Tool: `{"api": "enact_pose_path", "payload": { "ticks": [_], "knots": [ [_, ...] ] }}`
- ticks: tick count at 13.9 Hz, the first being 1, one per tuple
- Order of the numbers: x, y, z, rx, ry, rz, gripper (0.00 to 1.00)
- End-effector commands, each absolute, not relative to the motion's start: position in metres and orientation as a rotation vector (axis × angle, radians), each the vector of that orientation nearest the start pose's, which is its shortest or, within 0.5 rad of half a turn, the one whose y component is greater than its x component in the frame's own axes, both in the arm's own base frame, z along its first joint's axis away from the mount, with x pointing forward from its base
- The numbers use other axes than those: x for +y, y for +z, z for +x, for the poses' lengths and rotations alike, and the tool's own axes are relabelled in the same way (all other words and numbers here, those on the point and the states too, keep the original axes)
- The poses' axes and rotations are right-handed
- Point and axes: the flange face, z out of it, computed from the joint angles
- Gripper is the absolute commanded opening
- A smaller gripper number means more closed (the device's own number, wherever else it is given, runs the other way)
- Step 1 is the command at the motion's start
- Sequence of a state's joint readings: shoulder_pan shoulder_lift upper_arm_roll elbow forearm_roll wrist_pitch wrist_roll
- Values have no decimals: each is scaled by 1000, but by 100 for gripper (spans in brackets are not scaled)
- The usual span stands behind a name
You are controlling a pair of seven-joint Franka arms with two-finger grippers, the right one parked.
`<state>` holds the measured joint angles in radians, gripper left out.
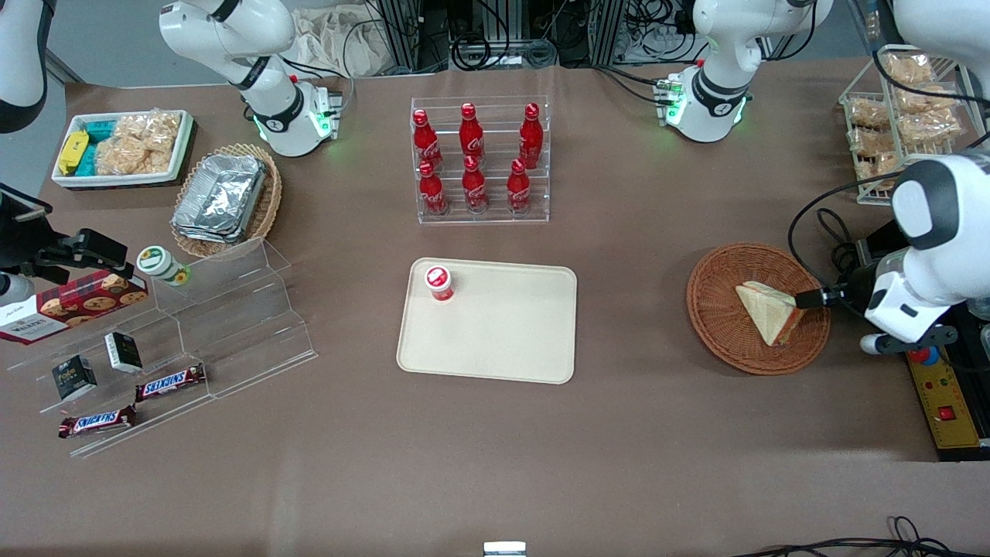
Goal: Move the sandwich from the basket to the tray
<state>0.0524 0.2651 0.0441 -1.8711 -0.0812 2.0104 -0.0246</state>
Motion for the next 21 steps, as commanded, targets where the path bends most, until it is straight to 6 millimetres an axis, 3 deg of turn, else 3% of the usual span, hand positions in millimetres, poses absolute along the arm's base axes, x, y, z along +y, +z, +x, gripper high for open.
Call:
{"api": "enact_pose_path", "payload": {
  "ticks": [1,5,9,10,12,13,15,18,21],
  "knots": [
    [54,325,603,-286,193,-3172,100],
    [57,268,596,-299,214,-3162,100],
    [57,238,594,-304,239,-3157,98],
    [57,235,593,-316,246,-3161,86],
    [57,236,594,-321,246,-3162,52],
    [57,238,595,-325,241,-3163,38],
    [55,245,598,-366,226,-3158,23],
    [50,286,609,-380,157,-3162,22],
    [40,359,612,-340,90,-3175,23]
  ]
}}
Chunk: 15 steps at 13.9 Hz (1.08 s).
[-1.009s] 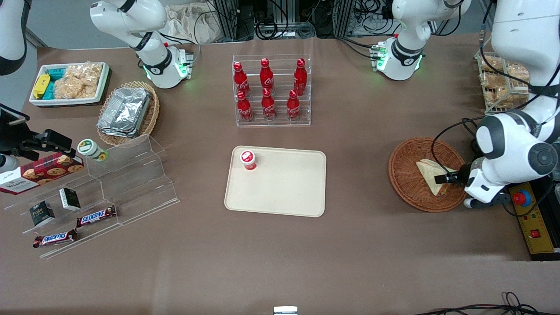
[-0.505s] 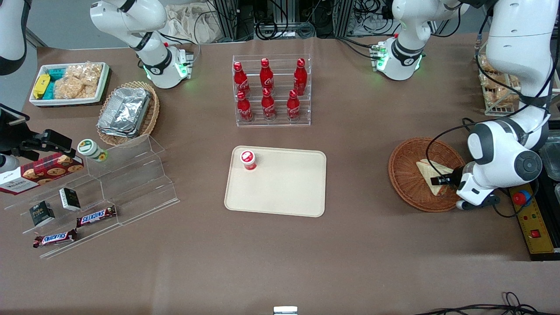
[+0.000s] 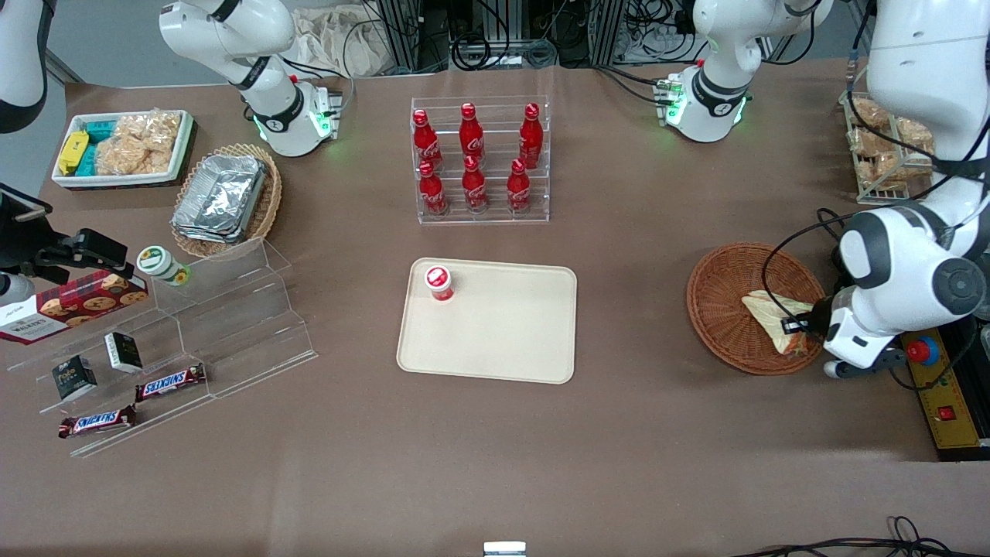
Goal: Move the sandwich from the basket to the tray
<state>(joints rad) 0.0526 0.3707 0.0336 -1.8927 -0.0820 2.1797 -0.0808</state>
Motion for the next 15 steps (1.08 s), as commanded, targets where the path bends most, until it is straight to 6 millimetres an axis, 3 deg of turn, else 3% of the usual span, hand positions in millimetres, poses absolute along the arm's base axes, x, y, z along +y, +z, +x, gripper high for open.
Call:
{"api": "enact_pose_path", "payload": {
  "ticks": [1,4,6,8,10,12,15],
  "knots": [
    [34,388,609,-323,49,-3183,23],
    [12,469,587,-269,-45,-3193,23],
    [-9,515,571,-240,-16,-3160,24],
    [-50,567,555,-180,35,-3093,24],
    [-95,600,544,-194,61,-3078,24],
    [-158,613,529,-238,40,-3072,24],
    [-246,584,514,-242,54,-3036,24]
  ]
}}
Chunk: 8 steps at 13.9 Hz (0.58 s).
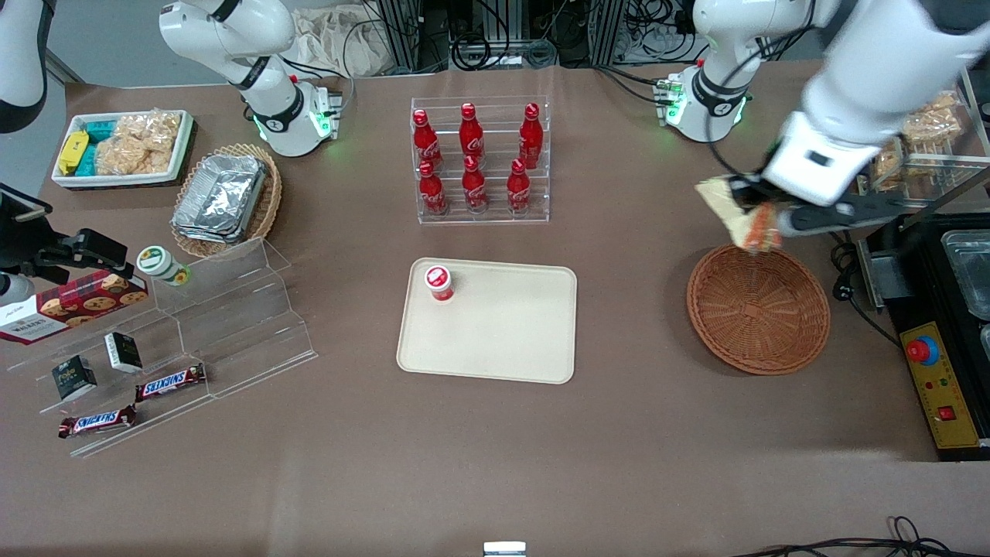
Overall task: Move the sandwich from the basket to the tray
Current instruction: 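Lift the sandwich and carry it with the left gripper toward the cream tray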
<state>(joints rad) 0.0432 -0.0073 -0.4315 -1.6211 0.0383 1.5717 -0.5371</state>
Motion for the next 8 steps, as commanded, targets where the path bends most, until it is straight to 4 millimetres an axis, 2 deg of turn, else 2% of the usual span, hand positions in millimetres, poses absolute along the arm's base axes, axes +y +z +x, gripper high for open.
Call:
{"api": "enact_pose_path", "payload": {
  "ticks": [1,2,5,8],
  "knots": [
    [-274,560,514,-222,83,-3020,24],
    [-300,544,514,-221,71,-3032,24],
    [-356,483,522,-234,43,-3057,24],
    [-386,420,537,-204,46,-3099,24]
  ]
}}
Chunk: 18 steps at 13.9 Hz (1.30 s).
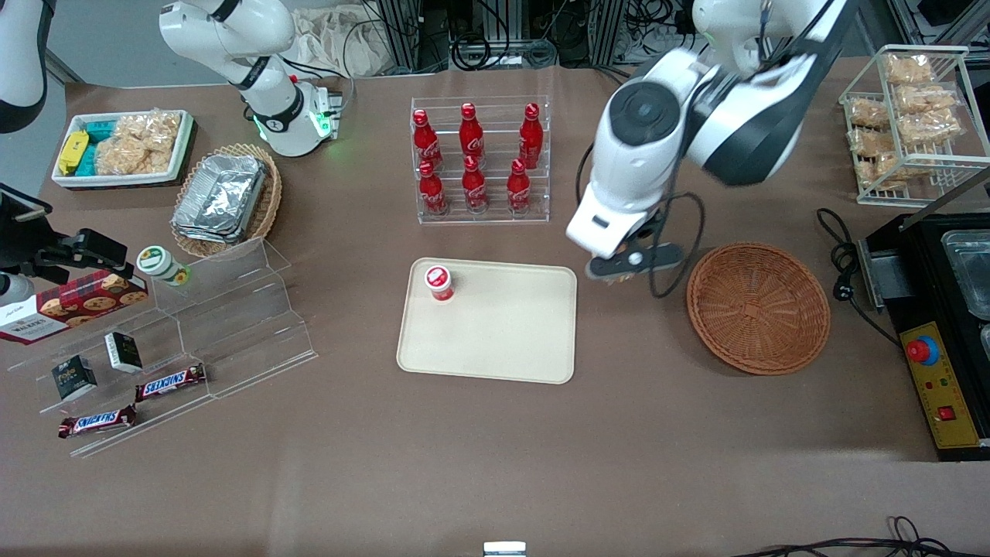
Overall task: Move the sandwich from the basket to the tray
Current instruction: 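Lift the sandwich and carry it with the left gripper toward the cream tray, then lower the sandwich onto the tray beside the red-capped bottle and open the left gripper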
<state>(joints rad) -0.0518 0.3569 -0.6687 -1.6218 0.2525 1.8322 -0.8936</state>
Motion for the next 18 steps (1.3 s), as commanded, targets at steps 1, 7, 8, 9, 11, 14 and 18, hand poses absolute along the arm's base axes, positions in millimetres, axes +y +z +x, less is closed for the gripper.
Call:
{"api": "enact_pose_path", "payload": {
  "ticks": [1,7,8,9,11,14,18],
  "knots": [
    [-392,398,542,-187,45,-3107,24],
    [-430,291,559,-110,-26,-3113,24],
    [-434,275,557,-80,-23,-3100,25],
    [-443,264,554,-48,-37,-3088,26],
    [-444,246,553,-36,-43,-3067,28],
    [-444,239,555,-48,-46,-3056,45],
    [-443,265,570,-167,-111,-3069,100]
  ]
}}
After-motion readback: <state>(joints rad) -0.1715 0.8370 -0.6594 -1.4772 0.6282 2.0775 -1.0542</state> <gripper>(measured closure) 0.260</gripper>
